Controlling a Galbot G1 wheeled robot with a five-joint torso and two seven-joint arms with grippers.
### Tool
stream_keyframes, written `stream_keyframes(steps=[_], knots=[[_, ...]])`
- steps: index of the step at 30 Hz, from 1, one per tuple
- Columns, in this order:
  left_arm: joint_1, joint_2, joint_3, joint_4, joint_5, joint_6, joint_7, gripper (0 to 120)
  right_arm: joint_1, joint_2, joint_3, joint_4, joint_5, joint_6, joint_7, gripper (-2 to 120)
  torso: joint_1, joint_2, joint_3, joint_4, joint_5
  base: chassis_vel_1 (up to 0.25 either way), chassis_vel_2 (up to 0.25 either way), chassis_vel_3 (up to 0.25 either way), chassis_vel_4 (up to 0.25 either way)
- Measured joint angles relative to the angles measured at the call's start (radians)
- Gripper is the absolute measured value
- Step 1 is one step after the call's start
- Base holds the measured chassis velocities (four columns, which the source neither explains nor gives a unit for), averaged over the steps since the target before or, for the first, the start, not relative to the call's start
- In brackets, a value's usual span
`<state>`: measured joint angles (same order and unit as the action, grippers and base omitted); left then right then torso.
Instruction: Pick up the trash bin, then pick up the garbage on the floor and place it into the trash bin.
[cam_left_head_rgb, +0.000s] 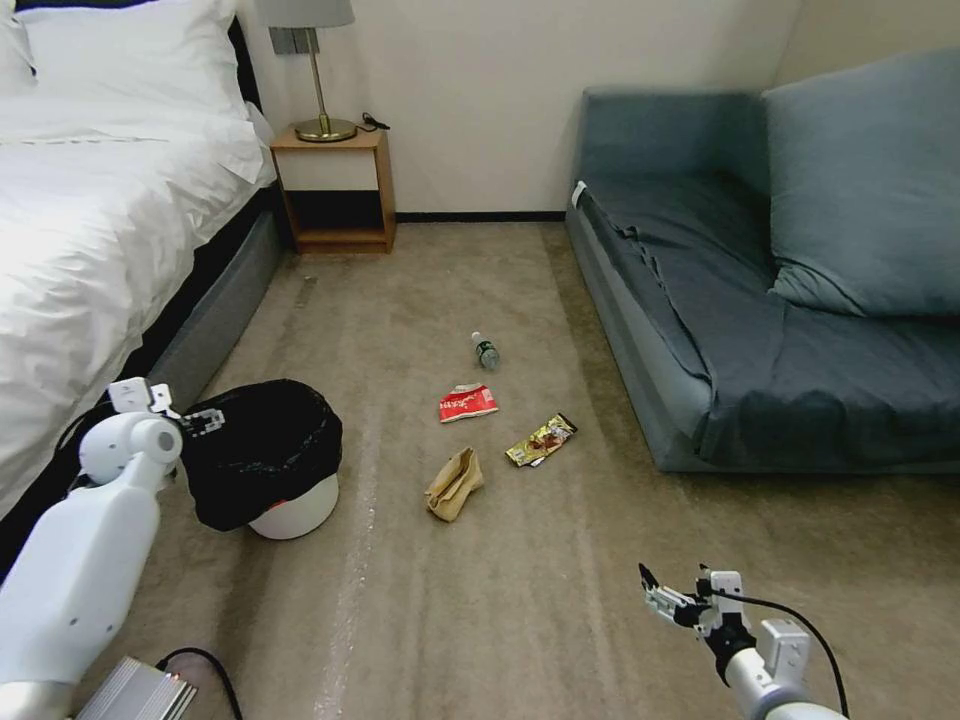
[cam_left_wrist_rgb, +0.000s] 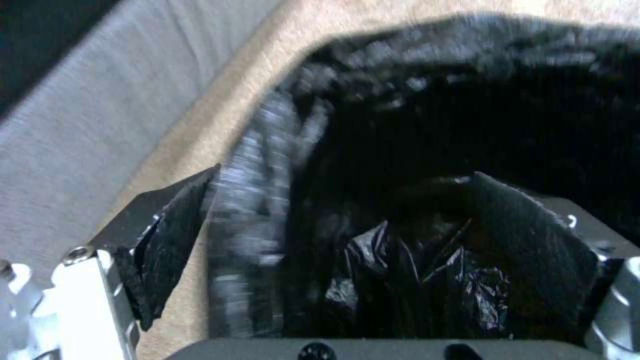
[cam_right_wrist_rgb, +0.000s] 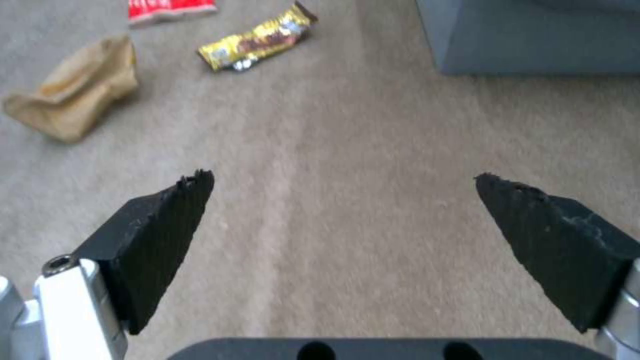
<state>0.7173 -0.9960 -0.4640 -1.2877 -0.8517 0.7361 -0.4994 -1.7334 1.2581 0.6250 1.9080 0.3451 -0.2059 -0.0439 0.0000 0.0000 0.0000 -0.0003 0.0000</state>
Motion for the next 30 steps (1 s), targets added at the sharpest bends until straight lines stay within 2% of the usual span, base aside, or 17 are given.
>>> stream_keyframes(steps=[6,21,30], knots=[[-0.013,-0.03,0.007,0.035,0.048,0.0,0.0,100,0.004,-0.003,-0.01,-0.027,0.0,0.017,-0.002,100,0.0,0.0,0.0,0.0002,0.0,0.0,0.0,0.0,0.0],[-0.002,-0.025,-0.026,0.094,0.128,-0.001,0.022,100,0.032,-0.029,-0.022,-0.042,0.037,0.024,-0.001,100,0.0,0.0,0.0,0.0005,0.0,0.0,0.0,0.0,0.0],[-0.002,-0.047,-0.031,0.125,0.183,-0.001,0.044,100,-0.009,-0.024,-0.058,0.055,0.059,0.029,0.004,100,0.0,0.0,0.0,0.0004,-0.0002,0.0,0.0,0.0,0.0]])
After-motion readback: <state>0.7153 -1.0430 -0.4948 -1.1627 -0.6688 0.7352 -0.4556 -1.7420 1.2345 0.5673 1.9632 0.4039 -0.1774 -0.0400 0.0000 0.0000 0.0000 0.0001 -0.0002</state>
